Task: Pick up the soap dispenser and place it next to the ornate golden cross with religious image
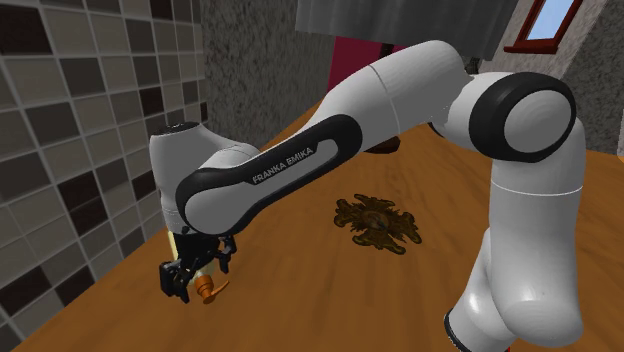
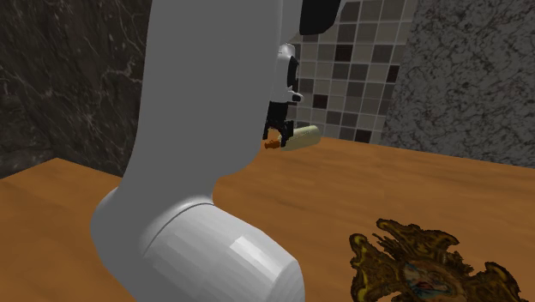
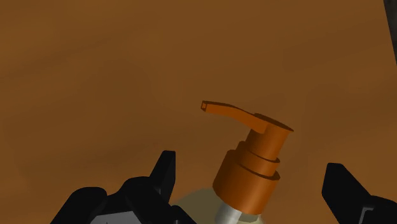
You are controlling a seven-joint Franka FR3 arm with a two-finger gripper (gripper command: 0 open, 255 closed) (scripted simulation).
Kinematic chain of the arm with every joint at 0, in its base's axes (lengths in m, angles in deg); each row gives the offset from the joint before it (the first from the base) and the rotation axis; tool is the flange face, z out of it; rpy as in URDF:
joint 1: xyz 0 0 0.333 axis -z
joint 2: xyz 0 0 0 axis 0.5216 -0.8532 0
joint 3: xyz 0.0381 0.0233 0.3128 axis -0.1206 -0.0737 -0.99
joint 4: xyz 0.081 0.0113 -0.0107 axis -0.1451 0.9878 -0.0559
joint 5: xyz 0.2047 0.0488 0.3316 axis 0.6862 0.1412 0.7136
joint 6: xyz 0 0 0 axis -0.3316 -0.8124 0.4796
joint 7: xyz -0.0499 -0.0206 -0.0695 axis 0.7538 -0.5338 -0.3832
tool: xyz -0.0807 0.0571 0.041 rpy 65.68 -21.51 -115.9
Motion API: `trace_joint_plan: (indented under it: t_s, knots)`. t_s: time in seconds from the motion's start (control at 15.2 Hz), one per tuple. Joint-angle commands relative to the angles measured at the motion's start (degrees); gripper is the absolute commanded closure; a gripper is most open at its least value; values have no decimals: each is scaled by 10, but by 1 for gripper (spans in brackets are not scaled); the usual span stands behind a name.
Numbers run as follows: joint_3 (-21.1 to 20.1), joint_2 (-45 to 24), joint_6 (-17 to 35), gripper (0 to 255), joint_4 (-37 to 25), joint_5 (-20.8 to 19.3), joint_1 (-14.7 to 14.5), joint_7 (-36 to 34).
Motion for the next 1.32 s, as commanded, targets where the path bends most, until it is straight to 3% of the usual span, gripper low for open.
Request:
trace_joint_plan:
  t_s: [0.0, 0.59, 1.25]
  knots:
    - [0, 0, 0, 255, 0, 0, 0, 0]
    - [0, 0, 0, 255, 0, 0, 0, 0]
    - [-6, 34, -66, 255, -34, 15, 5, 6]
